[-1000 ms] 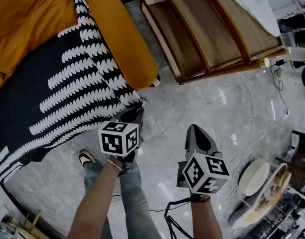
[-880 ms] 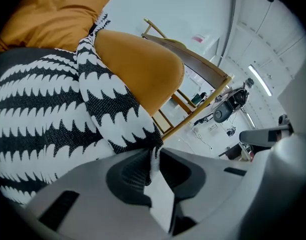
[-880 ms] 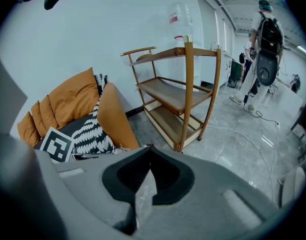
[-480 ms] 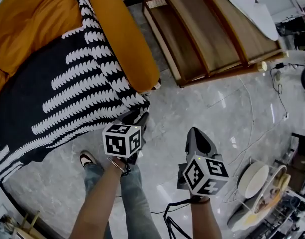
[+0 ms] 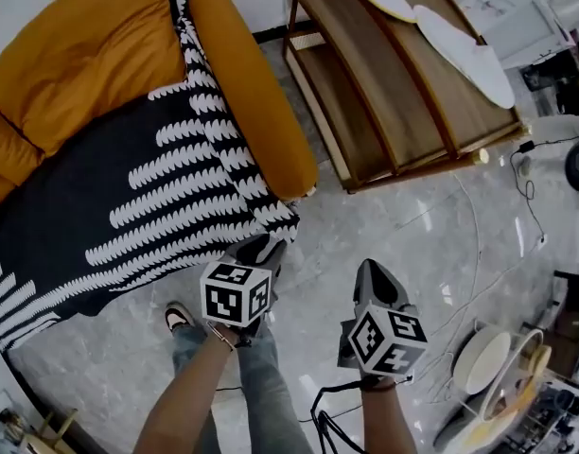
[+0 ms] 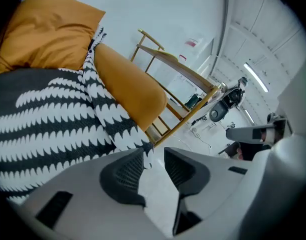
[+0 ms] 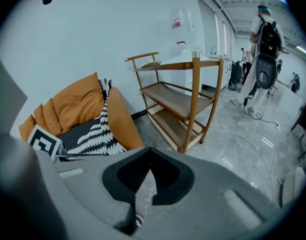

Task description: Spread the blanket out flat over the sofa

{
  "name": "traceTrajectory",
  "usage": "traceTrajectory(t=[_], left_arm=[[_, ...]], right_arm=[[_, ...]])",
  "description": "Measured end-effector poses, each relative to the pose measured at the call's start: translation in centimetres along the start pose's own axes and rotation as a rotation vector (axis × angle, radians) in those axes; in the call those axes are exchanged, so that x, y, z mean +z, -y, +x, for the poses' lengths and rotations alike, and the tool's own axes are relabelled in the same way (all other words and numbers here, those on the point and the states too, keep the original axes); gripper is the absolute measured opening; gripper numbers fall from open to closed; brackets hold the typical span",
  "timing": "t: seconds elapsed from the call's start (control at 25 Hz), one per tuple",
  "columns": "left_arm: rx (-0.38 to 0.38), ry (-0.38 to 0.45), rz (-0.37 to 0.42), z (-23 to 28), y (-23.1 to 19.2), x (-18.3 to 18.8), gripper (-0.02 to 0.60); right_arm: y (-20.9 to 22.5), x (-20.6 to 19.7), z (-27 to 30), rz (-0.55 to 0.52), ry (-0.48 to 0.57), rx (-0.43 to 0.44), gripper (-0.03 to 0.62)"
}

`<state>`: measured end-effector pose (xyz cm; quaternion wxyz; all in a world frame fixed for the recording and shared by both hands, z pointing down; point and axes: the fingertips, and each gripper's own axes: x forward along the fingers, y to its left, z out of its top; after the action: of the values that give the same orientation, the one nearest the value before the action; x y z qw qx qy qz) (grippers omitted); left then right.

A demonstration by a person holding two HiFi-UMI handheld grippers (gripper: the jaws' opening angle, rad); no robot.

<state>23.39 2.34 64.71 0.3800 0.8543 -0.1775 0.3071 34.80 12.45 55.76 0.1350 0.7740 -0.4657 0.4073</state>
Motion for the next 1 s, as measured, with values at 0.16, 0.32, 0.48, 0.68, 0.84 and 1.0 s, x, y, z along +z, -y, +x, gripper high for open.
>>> traceTrajectory(t=[0.16,0.32,0.48,0.68,0.84,1.0], left_arm=[[-0.004,0.012,0.071,-5.0,0.8,2.6,0.129],[0.026,0.094,0.148,-10.0,0.0,7.7,0.129],[0.092,0.159,0.152,-17.5,-0.8,10.1,0.129],[0.245,0.324,0.071,-27.5,-2.7,14.1,0.101],[0.324,0.429,0.029,-35.7,-2.9,16.3,0.095],[0.397,0.518,0.009,-43.1,-3.2,17.4,0.08]], right_arm=[[-1.2,0.7,-1.6,0.034,-0.009,-0.011,0.005],[-4.2,4.7,-1.6,-0.001,0.04,0.022,0.005],[-8.7,7.2,-4.3,-0.021,0.054,0.074,0.005],[-14.3,10.8,-8.3,-0.029,0.098,0.135,0.005],[-18.1,12.8,-11.9,-0.021,0.123,0.176,0.005],[-21.5,14.9,-15.1,-0.055,0.16,0.22,0.005]])
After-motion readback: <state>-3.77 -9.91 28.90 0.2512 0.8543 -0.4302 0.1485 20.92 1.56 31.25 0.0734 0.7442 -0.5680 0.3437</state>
